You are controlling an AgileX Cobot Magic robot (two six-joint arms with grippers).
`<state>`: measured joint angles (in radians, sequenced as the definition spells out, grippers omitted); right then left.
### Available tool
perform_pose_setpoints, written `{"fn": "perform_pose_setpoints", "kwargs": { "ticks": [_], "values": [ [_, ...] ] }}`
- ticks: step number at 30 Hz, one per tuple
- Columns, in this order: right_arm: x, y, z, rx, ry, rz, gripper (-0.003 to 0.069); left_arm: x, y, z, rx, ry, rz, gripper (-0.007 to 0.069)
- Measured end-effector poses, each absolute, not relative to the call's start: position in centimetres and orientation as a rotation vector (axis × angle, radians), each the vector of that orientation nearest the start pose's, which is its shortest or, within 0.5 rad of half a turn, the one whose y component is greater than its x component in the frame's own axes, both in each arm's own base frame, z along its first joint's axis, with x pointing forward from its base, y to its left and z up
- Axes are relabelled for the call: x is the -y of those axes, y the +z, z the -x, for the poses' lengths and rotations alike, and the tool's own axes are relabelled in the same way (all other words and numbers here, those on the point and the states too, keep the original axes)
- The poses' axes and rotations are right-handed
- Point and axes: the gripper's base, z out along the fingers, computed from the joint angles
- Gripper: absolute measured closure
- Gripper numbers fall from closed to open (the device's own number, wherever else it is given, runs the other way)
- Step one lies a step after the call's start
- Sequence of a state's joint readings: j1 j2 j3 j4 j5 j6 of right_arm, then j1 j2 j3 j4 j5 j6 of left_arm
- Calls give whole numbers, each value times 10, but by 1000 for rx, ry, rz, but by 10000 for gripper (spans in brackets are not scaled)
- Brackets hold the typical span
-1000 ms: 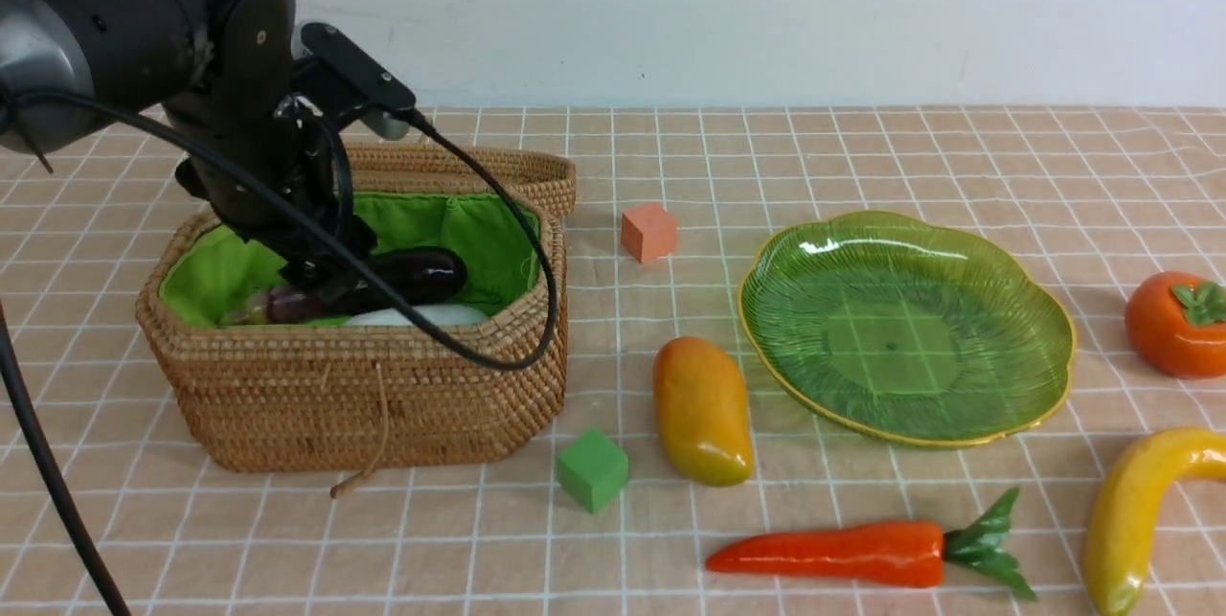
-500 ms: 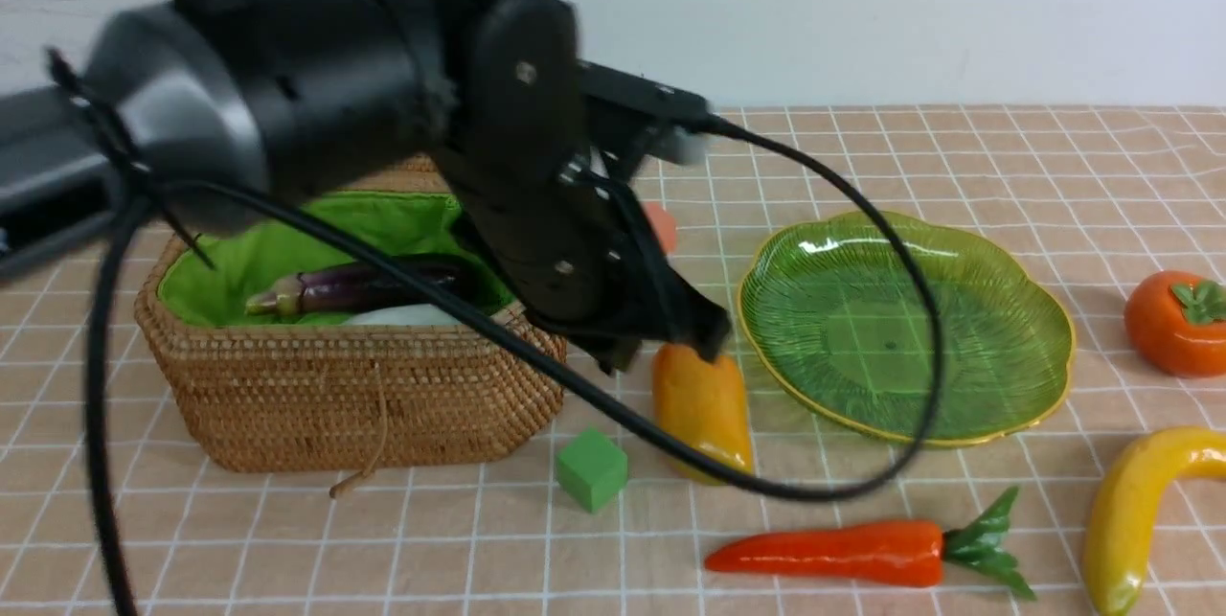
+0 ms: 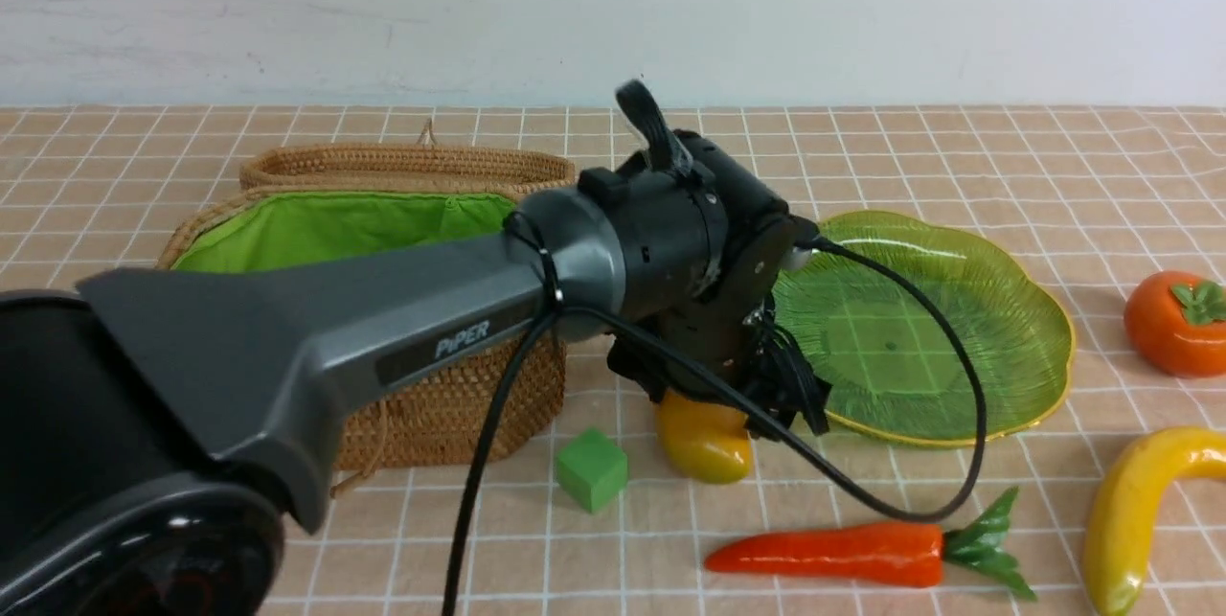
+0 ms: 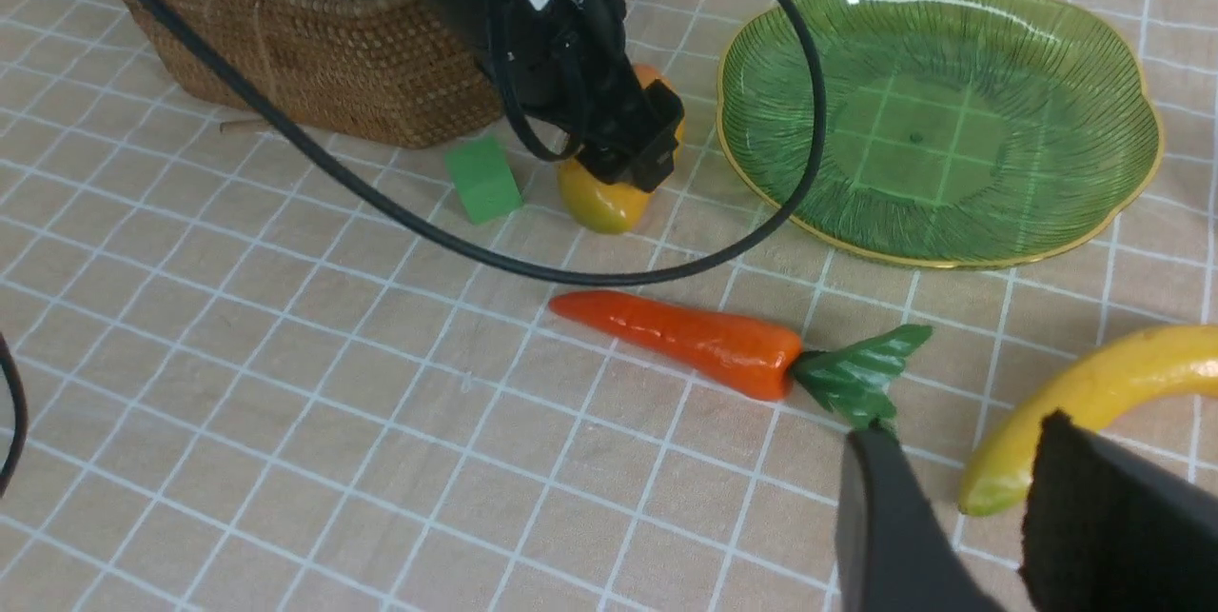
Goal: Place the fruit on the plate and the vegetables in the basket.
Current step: Grab the mango with your left arm and place it on the right plate
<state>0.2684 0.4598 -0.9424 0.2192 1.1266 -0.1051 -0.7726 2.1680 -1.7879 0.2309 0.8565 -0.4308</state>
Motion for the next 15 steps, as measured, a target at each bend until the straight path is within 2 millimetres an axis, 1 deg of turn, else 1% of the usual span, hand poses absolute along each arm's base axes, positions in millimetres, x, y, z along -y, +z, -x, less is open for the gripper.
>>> {"fn": "perform_pose_setpoints", "kwargs": {
  "ticks": [1,3,4,5,6,7,8,13,15],
  "values": [
    [-28,390,-33,-2090,363,412,427,320,199,-353,-2602,-79,-602,-36],
    [-28,390,-33,-2088,354,427,427,324,183,-360,-2577,-56,-596,-29],
    [-28,390,-33,-2088,354,429,427,324,183,-360,-2574,-54,-597,-27],
    [-28,390,-33,-2086,350,438,427,325,171,-362,-2579,-44,-603,7],
    [-28,390,-33,-2086,350,438,427,325,171,-362,-2579,-43,-604,7],
    [-28,390,-33,-2087,349,439,427,326,164,-363,-2587,-34,-604,50],
    [-28,390,-33,-2088,349,440,427,326,165,-364,-2583,-30,-605,71],
    [-28,389,-33,-2091,348,442,427,324,167,-364,-2592,6,-605,71],
    [-28,389,-33,-2091,348,442,427,321,178,-364,-2593,69,-610,71]
  ]
}}
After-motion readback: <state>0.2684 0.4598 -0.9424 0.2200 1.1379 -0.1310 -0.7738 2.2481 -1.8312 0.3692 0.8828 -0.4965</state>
